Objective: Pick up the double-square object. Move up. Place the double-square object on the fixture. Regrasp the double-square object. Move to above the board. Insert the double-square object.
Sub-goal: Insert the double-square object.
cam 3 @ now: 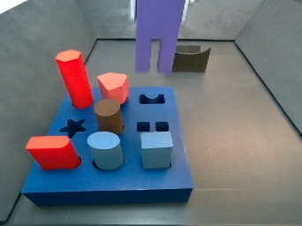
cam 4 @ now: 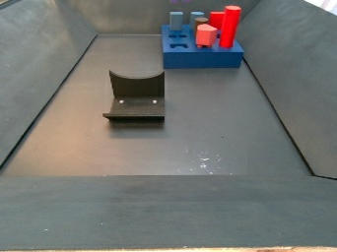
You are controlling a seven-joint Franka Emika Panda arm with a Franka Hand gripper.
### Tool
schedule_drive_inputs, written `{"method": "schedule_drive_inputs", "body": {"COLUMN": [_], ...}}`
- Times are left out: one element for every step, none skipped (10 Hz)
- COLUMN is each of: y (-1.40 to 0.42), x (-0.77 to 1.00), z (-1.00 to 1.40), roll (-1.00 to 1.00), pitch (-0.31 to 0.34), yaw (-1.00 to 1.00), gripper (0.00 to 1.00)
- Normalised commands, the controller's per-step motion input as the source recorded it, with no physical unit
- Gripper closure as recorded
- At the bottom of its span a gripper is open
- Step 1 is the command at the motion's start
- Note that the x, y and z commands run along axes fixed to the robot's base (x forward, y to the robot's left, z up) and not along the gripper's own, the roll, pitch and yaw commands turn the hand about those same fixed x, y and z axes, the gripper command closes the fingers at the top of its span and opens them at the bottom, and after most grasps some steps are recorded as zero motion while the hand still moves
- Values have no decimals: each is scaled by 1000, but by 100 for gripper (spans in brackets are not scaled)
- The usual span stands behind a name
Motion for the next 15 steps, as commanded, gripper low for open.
{"method": "schedule_drive_inputs", "body": {"y": [-109,-134,-154,-174,-194,-206,-220,-203,-189,-160,-100,-3,0,0,0], "x": [-3,0,0,0,9,34,11,0,0,0,0,51,120,100,34], "z": [-743,-666,-669,-660,-651,-591,-491,-423,-283,-231,-191,-129,-77,0,0], "roll": [0,0,0,0,13,71,180,214,227,214,161,67,11,90,51], "pitch": [-127,-96,-96,-100,-94,-73,-43,-29,-11,0,0,0,0,79,26], "yaw": [189,149,49,0,0,0,6,54,97,103,94,63,0,0,0], "gripper": [100,100,100,100,100,100,100,100,100,100,100,100,100,100,100]}}
